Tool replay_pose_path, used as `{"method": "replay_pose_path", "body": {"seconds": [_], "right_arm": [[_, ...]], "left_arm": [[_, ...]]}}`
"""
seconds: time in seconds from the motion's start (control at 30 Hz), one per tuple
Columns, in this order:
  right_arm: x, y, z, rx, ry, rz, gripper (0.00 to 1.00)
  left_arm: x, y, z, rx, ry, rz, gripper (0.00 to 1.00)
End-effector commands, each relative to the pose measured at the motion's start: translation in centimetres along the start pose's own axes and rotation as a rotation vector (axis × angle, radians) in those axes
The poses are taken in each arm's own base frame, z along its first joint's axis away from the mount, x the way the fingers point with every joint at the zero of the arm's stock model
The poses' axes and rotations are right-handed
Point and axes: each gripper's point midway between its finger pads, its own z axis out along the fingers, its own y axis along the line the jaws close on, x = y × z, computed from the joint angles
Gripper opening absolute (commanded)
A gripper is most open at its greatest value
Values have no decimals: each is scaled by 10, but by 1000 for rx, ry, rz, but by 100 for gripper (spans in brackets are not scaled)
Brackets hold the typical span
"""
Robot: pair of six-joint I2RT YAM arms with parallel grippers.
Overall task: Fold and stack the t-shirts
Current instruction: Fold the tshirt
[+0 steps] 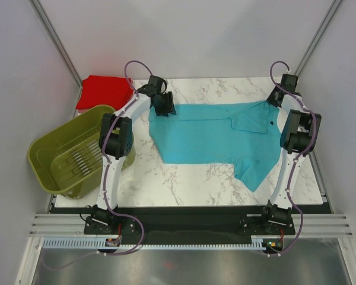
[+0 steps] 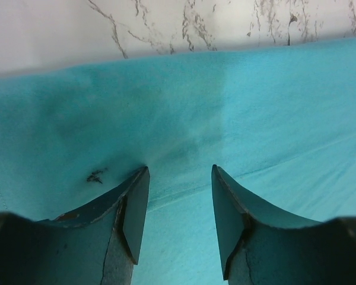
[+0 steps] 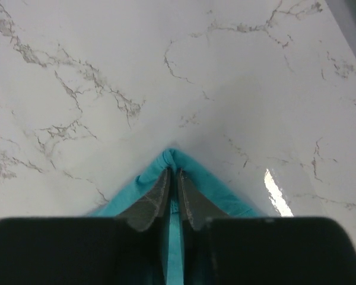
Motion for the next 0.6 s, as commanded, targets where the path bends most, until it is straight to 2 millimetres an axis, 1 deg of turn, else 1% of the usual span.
{"method": "replay_pose_path", "body": {"seconds": [0.0, 0.03, 0.1, 0.13, 0.17, 0.2, 0.23, 0.27, 0.3, 0.33, 0.37, 0.4, 0.43, 0.47, 0.5, 0.53, 0.57], "right_arm": [[-34, 5, -24, -12, -74, 17, 16], [-47, 11, -37, -22, -96, 20, 23], [-53, 12, -51, -12, -91, 44, 30], [-62, 14, -64, -8, -105, 58, 37], [-59, 10, -72, 27, -84, 87, 40], [-59, 9, -78, 42, -79, 107, 43], [-63, 8, -90, 54, -81, 122, 44], [-49, 2, -95, 81, -32, 135, 45], [-45, 1, -101, 95, -21, 164, 45], [-46, 1, -114, 100, -25, 178, 45], [-23, -7, -115, 126, 27, 189, 45], [-16, -11, -120, 141, 38, 202, 45], [1, -17, -129, 166, 75, 211, 44], [9, -21, -134, 182, 89, 219, 44], [19, -25, -138, 195, 106, 226, 44], [21, -23, -147, 190, 105, 253, 43], [42, -29, -147, 207, 148, 263, 43]], "left_arm": [[-20, -16, -17, 67, -36, -4, 55], [-28, -25, -31, 89, -59, 2, 55], [-36, -39, -49, 132, -79, 12, 55], [-39, -44, -56, 146, -89, 14, 56], [-46, -53, -72, 172, -111, 24, 56], [-48, -57, -79, 181, -120, 28, 56], [-48, -58, -84, 185, -123, 31, 56], [-52, -62, -94, 192, -140, 40, 57], [-51, -63, -97, 192, -142, 45, 57], [-45, -59, -96, 184, -128, 49, 57], [-42, -60, -101, 184, -127, 54, 57], [-39, -59, -102, 185, -120, 56, 57], [-27, -52, -98, 173, -92, 54, 57], [-22, -51, -99, 171, -81, 54, 57], [-20, -52, -107, 174, -86, 59, 57], [-10, -49, -107, 170, -63, 54, 57], [-5, -51, -109, 188, -50, 56, 57]]}}
